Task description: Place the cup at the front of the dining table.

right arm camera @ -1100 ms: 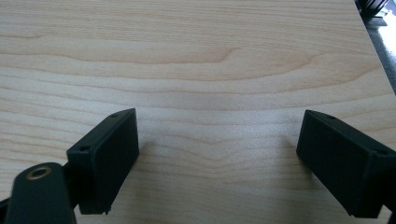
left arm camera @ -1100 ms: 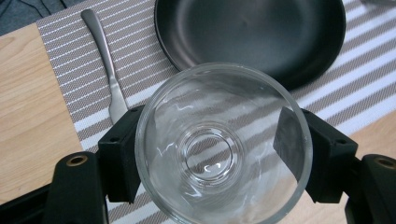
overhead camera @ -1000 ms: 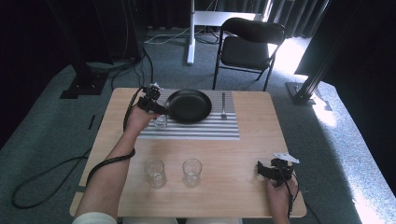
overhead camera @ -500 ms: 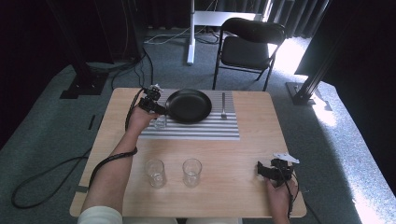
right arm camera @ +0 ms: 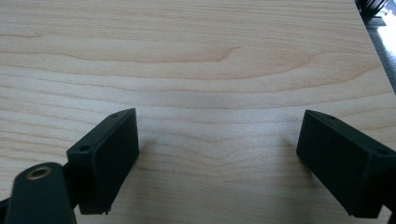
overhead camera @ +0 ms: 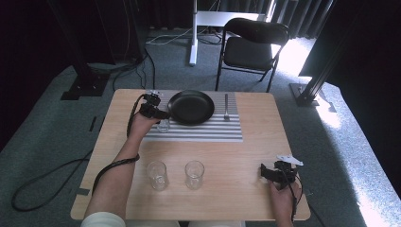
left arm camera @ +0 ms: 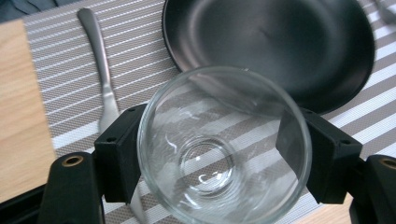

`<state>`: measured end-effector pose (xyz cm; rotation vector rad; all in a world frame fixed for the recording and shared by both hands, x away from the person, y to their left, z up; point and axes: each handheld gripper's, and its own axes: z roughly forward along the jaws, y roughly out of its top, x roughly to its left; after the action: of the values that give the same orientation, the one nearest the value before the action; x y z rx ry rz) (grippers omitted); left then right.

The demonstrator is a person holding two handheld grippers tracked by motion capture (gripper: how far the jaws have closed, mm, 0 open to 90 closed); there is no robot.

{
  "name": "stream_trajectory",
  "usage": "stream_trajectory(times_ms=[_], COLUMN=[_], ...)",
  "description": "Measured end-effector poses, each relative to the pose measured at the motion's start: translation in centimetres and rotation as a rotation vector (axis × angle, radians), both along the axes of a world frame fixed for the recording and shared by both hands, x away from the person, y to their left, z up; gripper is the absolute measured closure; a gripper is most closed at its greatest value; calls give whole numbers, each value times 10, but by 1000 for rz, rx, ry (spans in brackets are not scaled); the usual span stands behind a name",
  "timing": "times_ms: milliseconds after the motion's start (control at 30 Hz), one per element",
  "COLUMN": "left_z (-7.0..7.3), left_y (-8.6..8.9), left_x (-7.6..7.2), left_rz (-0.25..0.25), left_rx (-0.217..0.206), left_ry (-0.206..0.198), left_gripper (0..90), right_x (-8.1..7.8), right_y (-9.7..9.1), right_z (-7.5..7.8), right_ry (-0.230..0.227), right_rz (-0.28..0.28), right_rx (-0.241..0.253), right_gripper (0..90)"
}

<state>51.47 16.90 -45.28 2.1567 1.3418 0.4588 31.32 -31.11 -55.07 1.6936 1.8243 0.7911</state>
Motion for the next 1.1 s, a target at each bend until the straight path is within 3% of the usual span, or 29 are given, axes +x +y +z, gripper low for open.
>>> stream_trajectory(times_ms=[100,167,233,367,467,800,1033,1100], left_z=[0,0,-2,-7,-8,-5,-6,-7], left_y=[-2,-1,-2,-2,-1,11,13,14], left_x=[-3,-4,-5,-9,-14,-33,-43,-46], left_rz=[0,7,20,13,17,35,19,20], left_rx=[38,27,18,30,33,-11,-17,-38], left_ry=[-6,-13,-6,8,-3,-19,-22,-17], left_gripper=[265,256,192,186,186,186,186,186], right_x=[0,0,0,0,0,0,0,0], right_y=[0,0,0,0,0,0,0,0], right_z=[0,0,0,0,0,0,0,0], right_ry=[0,0,0,0,0,0,0,0], right_rz=[0,0,0,0,0,0,0,0], right_rx=[0,0,0,0,0,0,0,-1], right_gripper=[123,123,123,123,123,123,123,123])
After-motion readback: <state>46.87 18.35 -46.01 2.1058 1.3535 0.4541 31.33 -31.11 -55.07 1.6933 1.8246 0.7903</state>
